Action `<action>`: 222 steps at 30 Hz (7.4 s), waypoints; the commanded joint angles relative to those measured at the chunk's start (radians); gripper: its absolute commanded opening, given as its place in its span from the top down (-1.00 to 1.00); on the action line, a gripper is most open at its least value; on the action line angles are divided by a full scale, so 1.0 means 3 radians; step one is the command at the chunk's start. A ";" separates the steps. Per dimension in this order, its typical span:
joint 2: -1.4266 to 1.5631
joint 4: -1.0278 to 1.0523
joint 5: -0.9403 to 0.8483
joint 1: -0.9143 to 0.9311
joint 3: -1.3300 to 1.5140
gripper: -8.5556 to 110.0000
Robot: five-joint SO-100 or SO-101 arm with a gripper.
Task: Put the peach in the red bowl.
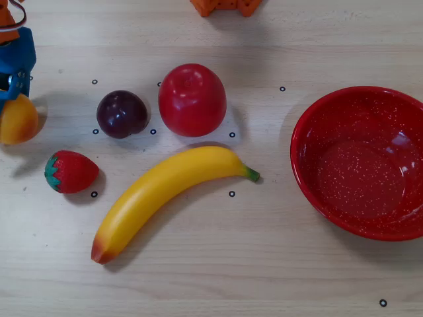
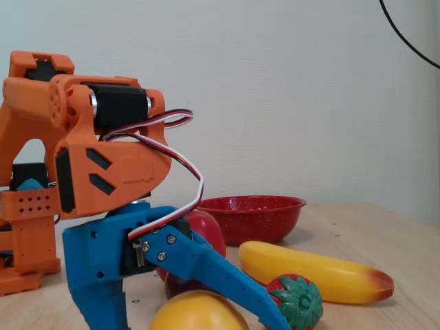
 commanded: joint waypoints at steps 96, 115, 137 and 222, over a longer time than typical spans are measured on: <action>0.2485 0.1672 -0.1508 0.1856 -0.1207 0.85; 0.2991 0.2096 -0.3850 0.4495 -0.0951 0.85; 0.2076 0.0373 -0.3354 0.5011 0.1350 0.21; 0.8023 -0.0828 -0.3451 0.3155 0.7026 0.85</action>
